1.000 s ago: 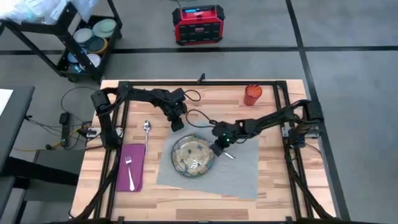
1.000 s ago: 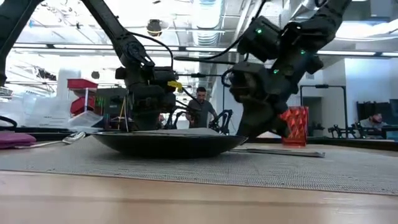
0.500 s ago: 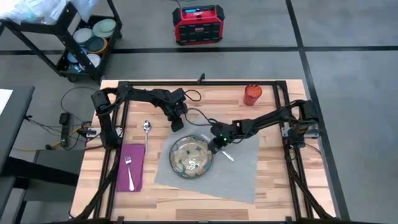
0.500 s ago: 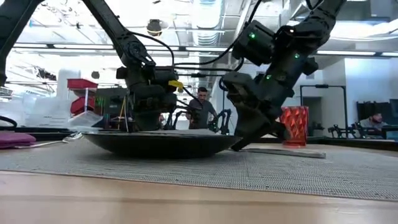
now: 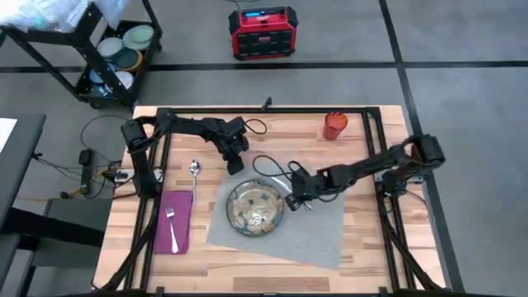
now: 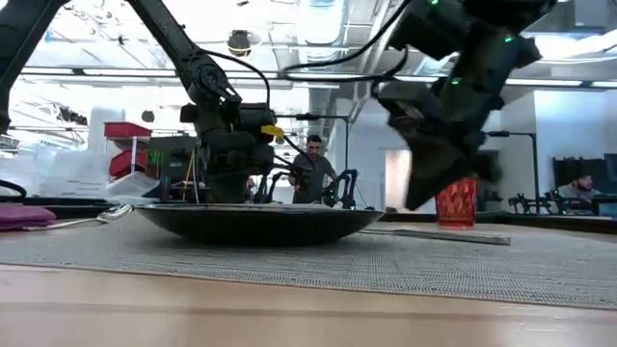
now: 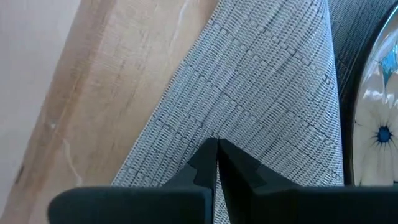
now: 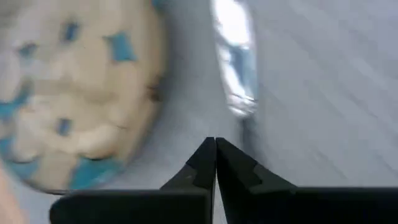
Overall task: Set table place
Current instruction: Move the silver knife beside the white floral patterned plate on the gray placemat
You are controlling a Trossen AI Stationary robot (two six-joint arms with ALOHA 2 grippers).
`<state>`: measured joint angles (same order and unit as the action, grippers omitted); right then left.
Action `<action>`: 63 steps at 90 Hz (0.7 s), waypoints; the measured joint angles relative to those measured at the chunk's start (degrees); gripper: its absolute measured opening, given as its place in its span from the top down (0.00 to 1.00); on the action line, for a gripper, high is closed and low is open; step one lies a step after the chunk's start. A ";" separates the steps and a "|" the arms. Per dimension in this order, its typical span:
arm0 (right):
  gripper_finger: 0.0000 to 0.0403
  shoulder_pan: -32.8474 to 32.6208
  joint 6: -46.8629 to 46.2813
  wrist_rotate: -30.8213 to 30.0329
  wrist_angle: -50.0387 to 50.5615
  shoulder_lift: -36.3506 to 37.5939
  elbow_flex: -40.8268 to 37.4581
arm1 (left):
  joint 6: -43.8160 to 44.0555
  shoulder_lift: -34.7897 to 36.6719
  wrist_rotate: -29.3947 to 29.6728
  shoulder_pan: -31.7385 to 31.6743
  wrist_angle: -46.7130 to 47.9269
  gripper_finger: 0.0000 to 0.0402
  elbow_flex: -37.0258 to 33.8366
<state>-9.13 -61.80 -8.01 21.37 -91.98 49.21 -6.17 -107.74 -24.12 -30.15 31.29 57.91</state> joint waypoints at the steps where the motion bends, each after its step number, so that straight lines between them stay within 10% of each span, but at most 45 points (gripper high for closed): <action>1: 1.00 -0.18 -0.21 -0.04 0.57 0.10 0.00 | 0.00 0.00 0.01 0.00 -0.01 1.00 0.00; 63: 1.00 -8.62 -8.79 0.66 2.54 -1.04 -0.07 | -0.26 0.02 0.02 -0.02 -0.98 1.00 -0.04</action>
<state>-17.75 -70.60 -7.35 23.92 -93.02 49.15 -6.43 -107.72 -24.10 -30.17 30.31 57.87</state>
